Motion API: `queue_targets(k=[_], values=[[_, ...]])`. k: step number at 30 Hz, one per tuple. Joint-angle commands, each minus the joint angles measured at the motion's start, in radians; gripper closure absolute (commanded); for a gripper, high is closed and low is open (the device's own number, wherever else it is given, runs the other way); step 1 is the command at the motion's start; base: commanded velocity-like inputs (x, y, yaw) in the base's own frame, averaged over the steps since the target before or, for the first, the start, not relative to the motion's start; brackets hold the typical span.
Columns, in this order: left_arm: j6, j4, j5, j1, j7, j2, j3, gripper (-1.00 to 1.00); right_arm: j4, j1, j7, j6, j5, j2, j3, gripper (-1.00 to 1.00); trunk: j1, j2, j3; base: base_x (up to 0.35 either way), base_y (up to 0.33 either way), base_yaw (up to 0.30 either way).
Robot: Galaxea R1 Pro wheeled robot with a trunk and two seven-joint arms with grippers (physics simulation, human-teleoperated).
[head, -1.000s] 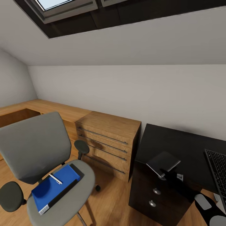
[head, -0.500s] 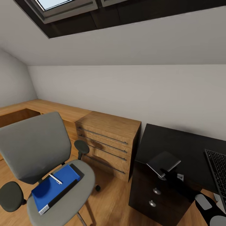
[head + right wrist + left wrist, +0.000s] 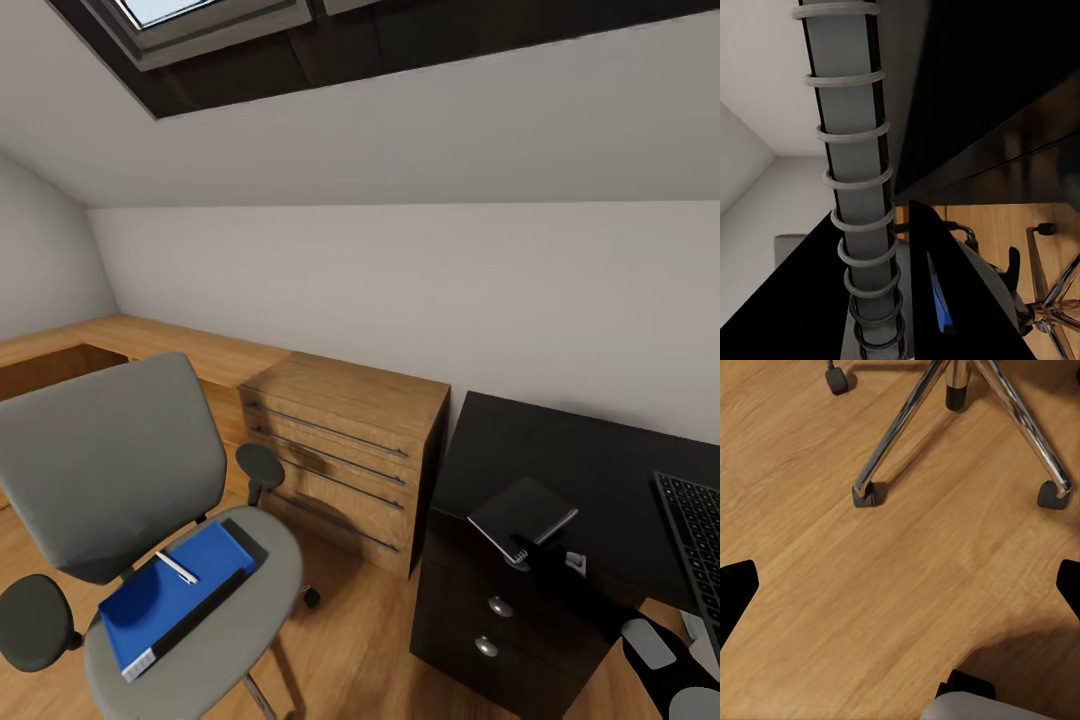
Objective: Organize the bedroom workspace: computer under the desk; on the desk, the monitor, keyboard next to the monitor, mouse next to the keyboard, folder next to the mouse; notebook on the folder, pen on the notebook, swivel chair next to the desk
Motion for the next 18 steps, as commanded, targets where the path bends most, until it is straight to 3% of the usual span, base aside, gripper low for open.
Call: queue_targets(k=[1,18], values=[[-0.001,-0.002,-0.006,0.0,0.001,0.0,0.007,-1.0,0.002,0.0,-0.043,-0.013,0.024,0.0,0.005,1.0,0.0,0.0,-0.001,0.0,0.0,0.0],[-0.002,-0.002,-0.006,0.0,0.001,0.0,0.007,-1.0,0.002,0.0,-0.044,-0.013,0.025,0.0,0.005,1.0,0.0,0.0,-0.001,0.0,0.0,0.0]])
